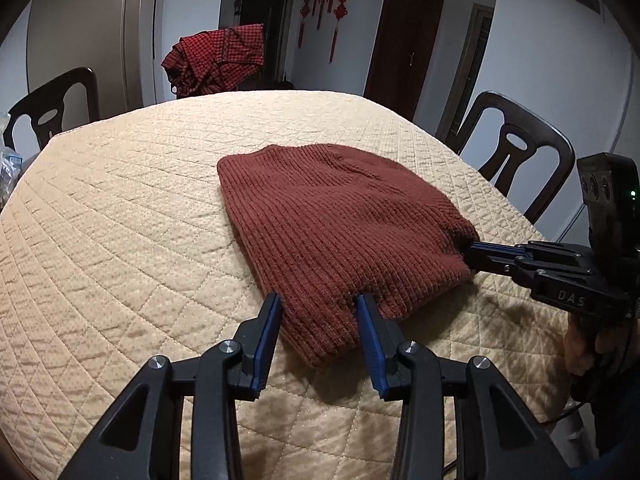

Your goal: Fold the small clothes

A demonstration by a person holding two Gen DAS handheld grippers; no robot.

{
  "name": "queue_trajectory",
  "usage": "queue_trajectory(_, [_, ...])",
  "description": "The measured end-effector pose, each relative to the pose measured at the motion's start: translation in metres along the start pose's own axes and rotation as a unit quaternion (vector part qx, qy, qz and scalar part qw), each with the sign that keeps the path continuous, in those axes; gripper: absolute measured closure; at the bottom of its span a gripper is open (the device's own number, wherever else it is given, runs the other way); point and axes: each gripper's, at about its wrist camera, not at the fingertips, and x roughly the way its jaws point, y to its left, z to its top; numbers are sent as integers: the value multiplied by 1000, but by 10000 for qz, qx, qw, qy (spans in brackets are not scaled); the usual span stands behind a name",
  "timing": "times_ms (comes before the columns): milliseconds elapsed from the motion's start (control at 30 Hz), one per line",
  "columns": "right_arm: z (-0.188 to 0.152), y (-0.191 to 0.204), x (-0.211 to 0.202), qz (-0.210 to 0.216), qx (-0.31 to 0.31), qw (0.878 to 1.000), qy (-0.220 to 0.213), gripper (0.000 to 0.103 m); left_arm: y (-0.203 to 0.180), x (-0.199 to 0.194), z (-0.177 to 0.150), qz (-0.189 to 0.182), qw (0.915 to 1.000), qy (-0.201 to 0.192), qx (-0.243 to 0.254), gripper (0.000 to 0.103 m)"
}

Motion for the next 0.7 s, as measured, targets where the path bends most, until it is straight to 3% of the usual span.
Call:
queue_trajectory(33, [-1, -1, -7, 61, 45, 9999, -74, 96, 1, -2, 1, 0, 10000, -23, -9, 60])
queue_trajectory(133, [4, -4, -16, 284, 224, 9989, -295, 83, 4, -6, 7, 95, 9998, -152, -9, 60])
queue_trajectory(167, [6, -6, -18, 297, 262, 9986, -347, 77, 6, -7, 9, 108, 9998, -183, -38, 60])
queue_trajectory(200, [8, -7, -18, 264, 295, 9985, -387, 65, 8, -7, 11, 132, 9997, -208, -87, 60])
queue_trajectory(267, [11, -9, -16, 163, 394, 9981, -449, 56, 12, -6, 16, 162, 9994, -235, -178, 60])
queue_trajectory(600, [29, -19, 8, 251, 658, 9970, -330, 55, 22, 8, 33, 167, 9989, -255, -352, 60])
queue_trajectory(700, [33, -32, 26, 416, 868, 9953, -113, 51, 27, 18, 34, 6, 9987, -194, -461, 55])
